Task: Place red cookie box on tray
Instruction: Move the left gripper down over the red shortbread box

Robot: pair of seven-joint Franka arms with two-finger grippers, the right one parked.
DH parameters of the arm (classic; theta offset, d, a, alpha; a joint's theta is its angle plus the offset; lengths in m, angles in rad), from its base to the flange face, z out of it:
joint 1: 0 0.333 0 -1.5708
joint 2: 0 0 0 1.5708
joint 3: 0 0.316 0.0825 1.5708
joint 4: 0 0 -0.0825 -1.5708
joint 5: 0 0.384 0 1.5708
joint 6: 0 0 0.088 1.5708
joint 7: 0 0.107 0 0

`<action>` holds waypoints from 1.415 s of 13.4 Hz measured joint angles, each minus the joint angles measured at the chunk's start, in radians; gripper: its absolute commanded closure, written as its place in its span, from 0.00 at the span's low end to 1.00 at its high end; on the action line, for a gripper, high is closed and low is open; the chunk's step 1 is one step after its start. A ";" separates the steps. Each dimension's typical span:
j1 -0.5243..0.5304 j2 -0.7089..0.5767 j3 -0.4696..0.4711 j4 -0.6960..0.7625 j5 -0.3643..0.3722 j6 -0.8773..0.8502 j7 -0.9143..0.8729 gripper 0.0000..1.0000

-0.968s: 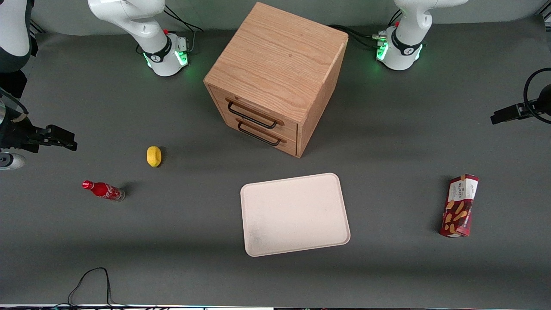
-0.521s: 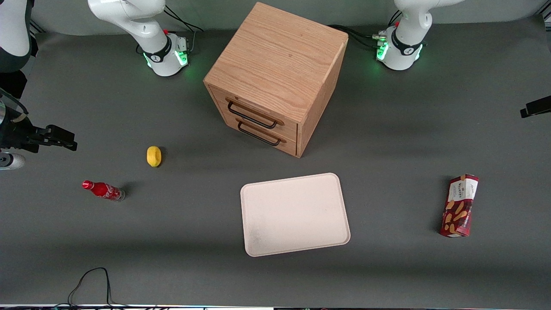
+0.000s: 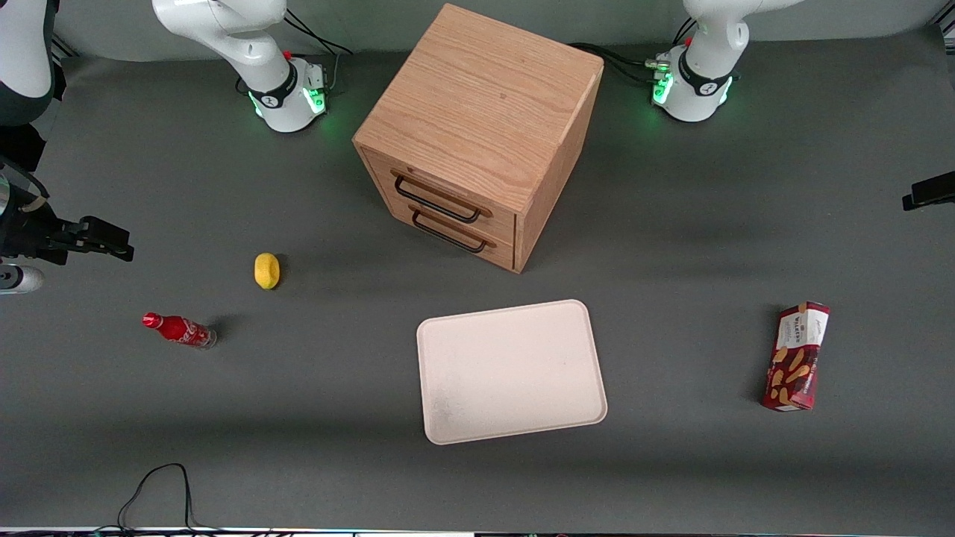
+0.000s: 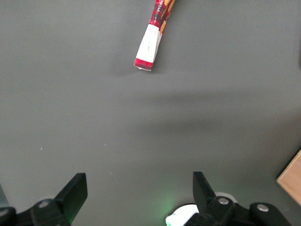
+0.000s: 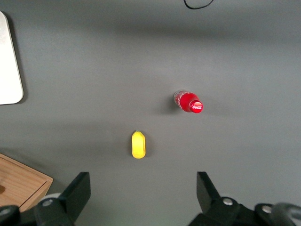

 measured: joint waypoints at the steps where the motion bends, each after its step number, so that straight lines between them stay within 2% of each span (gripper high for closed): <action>1: 0.000 0.011 -0.001 -0.025 0.002 0.035 0.018 0.00; 10: -0.016 0.067 -0.016 -0.353 0.029 0.481 0.209 0.01; 14: -0.025 0.197 -0.019 -0.312 0.030 0.579 0.269 0.01; 19: -0.025 0.392 -0.018 -0.094 0.006 0.578 0.334 0.02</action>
